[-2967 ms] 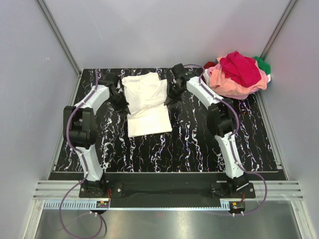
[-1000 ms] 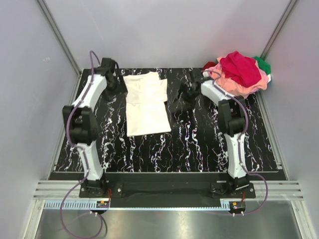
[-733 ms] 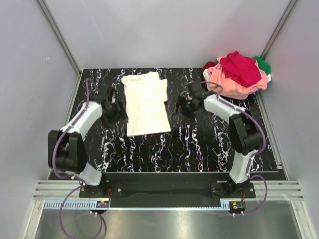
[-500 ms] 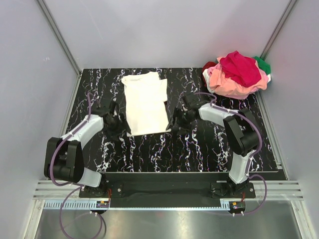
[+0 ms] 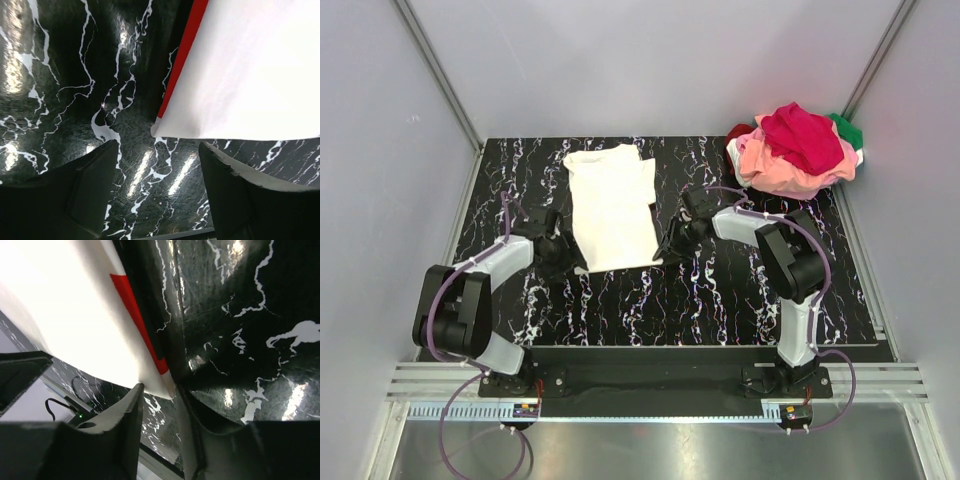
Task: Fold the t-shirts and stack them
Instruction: Fold the tshirt
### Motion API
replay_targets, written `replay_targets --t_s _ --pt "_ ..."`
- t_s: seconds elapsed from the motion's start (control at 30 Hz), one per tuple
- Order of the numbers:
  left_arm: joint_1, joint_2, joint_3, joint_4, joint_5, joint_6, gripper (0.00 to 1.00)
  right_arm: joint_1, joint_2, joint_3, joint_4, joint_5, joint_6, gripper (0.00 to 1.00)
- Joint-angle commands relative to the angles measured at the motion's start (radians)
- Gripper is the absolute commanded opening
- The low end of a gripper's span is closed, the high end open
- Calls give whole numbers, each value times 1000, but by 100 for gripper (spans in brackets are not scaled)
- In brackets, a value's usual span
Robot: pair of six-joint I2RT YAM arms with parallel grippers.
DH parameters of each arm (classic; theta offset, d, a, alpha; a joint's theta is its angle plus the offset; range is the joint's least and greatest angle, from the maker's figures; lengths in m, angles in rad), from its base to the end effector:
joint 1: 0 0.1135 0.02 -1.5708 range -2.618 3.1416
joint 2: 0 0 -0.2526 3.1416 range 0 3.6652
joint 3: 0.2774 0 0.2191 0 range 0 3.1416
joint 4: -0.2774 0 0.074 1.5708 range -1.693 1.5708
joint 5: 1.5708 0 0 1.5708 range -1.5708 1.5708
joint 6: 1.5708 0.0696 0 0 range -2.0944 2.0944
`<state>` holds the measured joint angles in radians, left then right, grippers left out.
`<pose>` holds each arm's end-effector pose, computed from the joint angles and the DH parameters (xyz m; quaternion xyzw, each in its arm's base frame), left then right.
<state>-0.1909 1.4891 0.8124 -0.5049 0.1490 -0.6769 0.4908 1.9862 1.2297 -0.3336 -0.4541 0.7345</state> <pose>0.2488 -0.0586 0.1479 -0.2214 0.9531 -0.1473 0.1443 0.3203 0.2058 0.1225 0.0618 0.9458 0.3122 0.0640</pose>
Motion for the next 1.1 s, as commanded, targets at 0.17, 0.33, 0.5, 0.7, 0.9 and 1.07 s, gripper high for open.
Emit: replay_targets --t_s 0.17,0.33,0.5,0.7,0.9,1.07 --pt "-48 65 -27 132 20 -41 58 6 46 17 34 20 -6 28" --pt "-56 91 -4 170 -29 -46 41 5 49 30 36 28 -9 21" --pt "-55 100 33 167 -66 -26 15 5 48 47 33 29 -20 7" --pt "-62 45 56 106 -66 -7 0 5 -19 14 -1 35 -35 0" --pt "-120 -177 -68 10 -60 -52 0 15 -212 -134 -70 80 -24 0" --pt "-199 -344 -165 -90 -40 -134 0 60 -360 -297 -114 92 2 0"
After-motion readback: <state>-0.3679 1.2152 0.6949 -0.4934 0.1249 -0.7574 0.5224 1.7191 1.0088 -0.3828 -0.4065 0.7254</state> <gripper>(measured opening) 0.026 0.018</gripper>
